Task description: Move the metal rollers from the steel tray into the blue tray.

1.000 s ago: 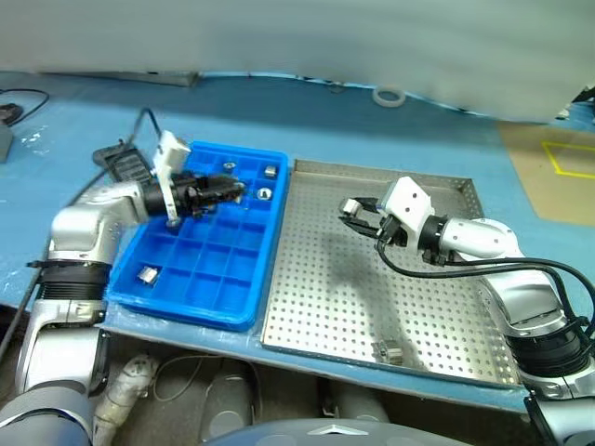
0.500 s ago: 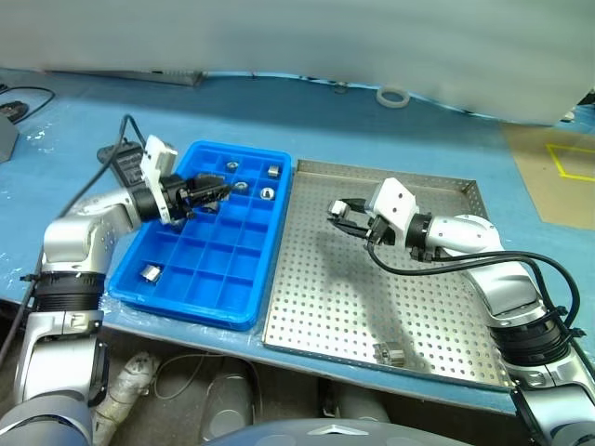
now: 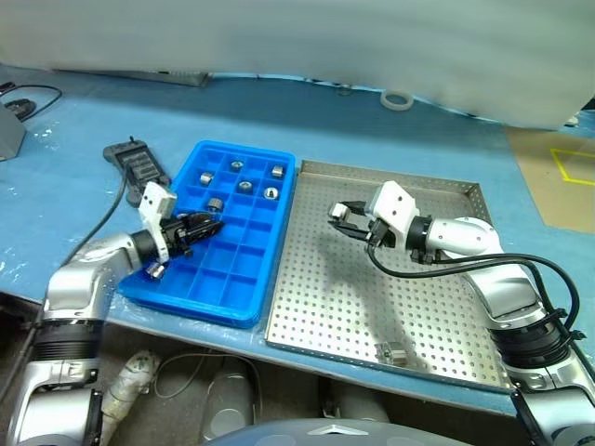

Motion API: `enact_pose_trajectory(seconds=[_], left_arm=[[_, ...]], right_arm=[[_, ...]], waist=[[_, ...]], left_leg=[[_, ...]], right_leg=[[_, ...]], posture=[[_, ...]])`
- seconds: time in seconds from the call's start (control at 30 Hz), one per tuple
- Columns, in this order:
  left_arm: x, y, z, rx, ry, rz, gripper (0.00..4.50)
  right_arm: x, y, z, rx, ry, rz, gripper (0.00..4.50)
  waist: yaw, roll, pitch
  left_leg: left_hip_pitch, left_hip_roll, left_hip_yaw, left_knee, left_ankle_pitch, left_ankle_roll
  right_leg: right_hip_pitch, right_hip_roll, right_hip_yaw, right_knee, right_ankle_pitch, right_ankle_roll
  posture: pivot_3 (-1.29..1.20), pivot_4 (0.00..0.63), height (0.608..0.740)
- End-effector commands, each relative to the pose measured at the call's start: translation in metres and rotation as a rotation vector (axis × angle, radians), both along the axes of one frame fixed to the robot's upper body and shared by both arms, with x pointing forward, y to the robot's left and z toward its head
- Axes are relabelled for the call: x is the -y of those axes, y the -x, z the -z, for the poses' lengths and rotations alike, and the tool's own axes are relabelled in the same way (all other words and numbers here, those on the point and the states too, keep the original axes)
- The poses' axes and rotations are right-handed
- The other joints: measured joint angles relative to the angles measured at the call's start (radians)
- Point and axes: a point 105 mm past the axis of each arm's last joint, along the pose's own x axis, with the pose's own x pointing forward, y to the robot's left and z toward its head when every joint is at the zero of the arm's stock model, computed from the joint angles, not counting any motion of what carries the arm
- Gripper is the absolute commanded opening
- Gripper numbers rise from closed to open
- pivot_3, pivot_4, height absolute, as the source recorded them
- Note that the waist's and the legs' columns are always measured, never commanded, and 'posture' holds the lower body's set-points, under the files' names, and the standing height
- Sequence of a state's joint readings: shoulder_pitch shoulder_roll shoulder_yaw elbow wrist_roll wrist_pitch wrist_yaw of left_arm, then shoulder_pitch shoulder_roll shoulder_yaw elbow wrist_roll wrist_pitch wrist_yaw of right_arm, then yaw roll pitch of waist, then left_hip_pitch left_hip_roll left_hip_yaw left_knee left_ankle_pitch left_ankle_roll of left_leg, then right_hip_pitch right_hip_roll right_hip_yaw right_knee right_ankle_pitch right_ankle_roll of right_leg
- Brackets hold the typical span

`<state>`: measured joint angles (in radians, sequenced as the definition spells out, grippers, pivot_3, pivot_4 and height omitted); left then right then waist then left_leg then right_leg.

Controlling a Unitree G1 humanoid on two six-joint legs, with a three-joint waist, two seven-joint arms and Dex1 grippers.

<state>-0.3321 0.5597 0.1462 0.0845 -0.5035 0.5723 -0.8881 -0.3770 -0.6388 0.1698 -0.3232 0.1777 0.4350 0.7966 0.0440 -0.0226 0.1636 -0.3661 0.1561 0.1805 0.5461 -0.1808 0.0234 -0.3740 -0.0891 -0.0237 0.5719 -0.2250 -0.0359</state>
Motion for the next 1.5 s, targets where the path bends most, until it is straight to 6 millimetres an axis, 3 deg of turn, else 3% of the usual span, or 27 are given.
enact_pose_trajectory(seconds=[0.03,0.17,0.37,0.47,0.8,1.03,1.27,1.4,1.5], left_arm=[[0.010,0.000,-0.020,0.082,0.004,0.039,1.73],[0.021,-0.012,-0.025,0.115,0.014,0.026,1.73],[0.037,-0.013,-0.009,0.077,-0.016,0.088,1.73],[0.035,-0.010,0.000,0.045,-0.043,0.108,1.73],[0.017,-0.022,-0.002,0.021,0.011,0.027,1.73],[0.022,-0.012,0.005,-0.016,-0.033,0.111,3.92],[0.035,-0.011,-0.027,0.033,0.075,0.172,3.92],[0.069,-0.012,-0.067,0.040,0.257,0.295,3.92],[0.094,-0.011,-0.079,0.012,0.350,0.383,3.92]], right_arm=[[-0.002,-0.001,-0.013,0.054,-0.005,-0.017,1.22],[-0.001,-0.001,-0.012,0.054,0.000,-0.019,1.22],[-0.001,-0.001,-0.012,0.054,0.003,-0.016,1.22],[0.002,0.000,-0.012,0.055,0.005,-0.006,1.22],[0.004,0.002,-0.009,0.054,0.003,0.016,1.22],[0.004,0.000,-0.010,0.056,0.003,0.018,1.22],[0.004,-0.002,-0.011,0.060,0.000,0.017,1.22],[0.002,-0.002,-0.016,0.076,-0.006,0.004,1.22],[-0.001,-0.003,-0.020,0.090,-0.013,-0.011,1.22]], waist=[[-0.002,0.000,0.000],[0.000,0.000,0.000],[-0.002,0.000,0.000],[-0.003,0.000,0.000],[-0.005,0.000,0.000],[-0.005,0.000,0.000],[-0.001,0.000,0.000],[0.003,0.000,0.000],[0.000,0.000,0.000]], left_leg=[[0.000,0.000,0.000,0.000,0.000,0.000],[-0.002,0.001,0.000,-0.001,0.000,0.000],[-0.002,0.000,0.000,0.000,0.000,0.001],[-0.001,0.000,0.000,0.000,0.000,0.001],[0.000,0.000,0.000,0.000,0.000,0.001],[0.000,0.000,0.000,0.000,0.000,0.001],[-0.001,0.000,0.000,0.000,0.000,0.001],[-0.002,0.000,0.000,0.001,0.000,0.001],[-0.002,-0.001,0.000,0.002,0.000,0.001]], right_leg=[[-0.001,0.000,0.000,0.000,0.000,0.000],[-0.003,0.000,-0.001,0.000,0.000,0.000],[-0.001,0.000,-0.001,0.000,0.000,0.000],[-0.002,0.000,-0.001,0.000,0.000,0.000],[-0.001,0.000,-0.001,0.001,0.000,0.000],[-0.001,0.000,-0.001,0.000,0.000,0.000],[-0.001,0.000,-0.001,0.000,0.000,0.000],[-0.001,0.000,-0.001,0.000,0.000,0.000],[0.000,-0.001,0.000,0.000,0.000,0.000]], posture=[[-0.08,0.150,0.740],[-0.08,0.150,0.740],[-0.10,0.150,0.740],[-0.10,0.150,0.740],[-0.13,0.150,0.740],[-0.12,0.150,0.740],[-0.11,0.150,0.740],[-0.11,0.150,0.740],[-0.12,0.150,0.740]])
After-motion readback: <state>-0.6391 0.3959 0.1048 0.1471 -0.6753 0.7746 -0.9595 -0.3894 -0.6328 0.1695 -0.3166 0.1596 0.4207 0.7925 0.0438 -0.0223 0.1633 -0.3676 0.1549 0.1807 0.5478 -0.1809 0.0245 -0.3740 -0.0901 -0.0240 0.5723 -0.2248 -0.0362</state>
